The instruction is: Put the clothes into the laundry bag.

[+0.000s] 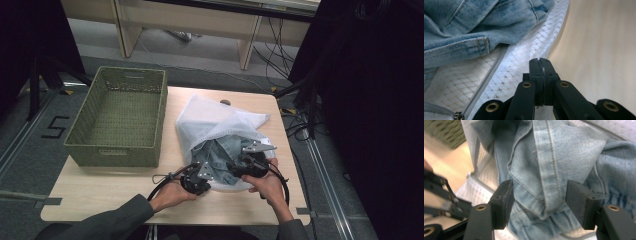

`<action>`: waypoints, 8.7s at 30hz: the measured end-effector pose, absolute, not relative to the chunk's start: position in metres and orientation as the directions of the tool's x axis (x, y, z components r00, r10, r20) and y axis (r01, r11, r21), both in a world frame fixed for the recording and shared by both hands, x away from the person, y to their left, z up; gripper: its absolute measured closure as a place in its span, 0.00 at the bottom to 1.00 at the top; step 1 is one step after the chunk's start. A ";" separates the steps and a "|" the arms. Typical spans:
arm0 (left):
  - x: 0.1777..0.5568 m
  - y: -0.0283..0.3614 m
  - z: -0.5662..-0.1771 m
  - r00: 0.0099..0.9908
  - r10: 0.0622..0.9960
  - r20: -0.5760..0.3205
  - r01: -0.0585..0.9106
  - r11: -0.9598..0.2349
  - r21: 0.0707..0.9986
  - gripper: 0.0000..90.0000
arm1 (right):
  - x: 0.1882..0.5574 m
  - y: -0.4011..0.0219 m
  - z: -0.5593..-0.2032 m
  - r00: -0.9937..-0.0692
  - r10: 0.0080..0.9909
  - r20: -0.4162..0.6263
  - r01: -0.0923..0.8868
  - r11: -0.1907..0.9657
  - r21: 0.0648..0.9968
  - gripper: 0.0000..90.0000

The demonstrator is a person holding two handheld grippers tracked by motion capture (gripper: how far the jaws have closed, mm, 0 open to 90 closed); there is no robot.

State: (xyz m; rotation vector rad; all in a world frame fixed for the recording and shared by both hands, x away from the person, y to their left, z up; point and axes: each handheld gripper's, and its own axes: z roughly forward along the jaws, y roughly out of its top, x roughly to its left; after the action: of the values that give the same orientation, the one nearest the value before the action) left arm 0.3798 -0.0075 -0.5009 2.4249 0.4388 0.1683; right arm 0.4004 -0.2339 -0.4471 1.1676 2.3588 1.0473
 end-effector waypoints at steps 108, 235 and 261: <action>0.346 -0.003 -0.502 0.941 0.336 -0.051 0.291 -0.720 0.630 0.95 | 0.443 -0.171 -0.476 -0.609 0.792 -0.040 0.559 0.465 0.686 0.72; 0.402 0.038 -0.470 0.821 0.542 0.176 0.298 -0.672 0.678 0.97 | 0.353 -0.214 -0.444 -0.711 0.703 -0.017 0.498 0.521 0.693 0.73; 0.389 0.047 -0.458 0.897 0.404 0.178 0.203 -0.735 0.647 0.99 | 0.432 -0.174 -0.495 -0.571 0.818 -0.067 0.556 0.445 0.702 0.96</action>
State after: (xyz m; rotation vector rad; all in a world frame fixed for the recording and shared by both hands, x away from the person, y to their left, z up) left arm 0.3888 0.0473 -0.4579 2.4083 0.4332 0.4066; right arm 0.4325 -0.1739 -0.4954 1.1615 2.3037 0.9004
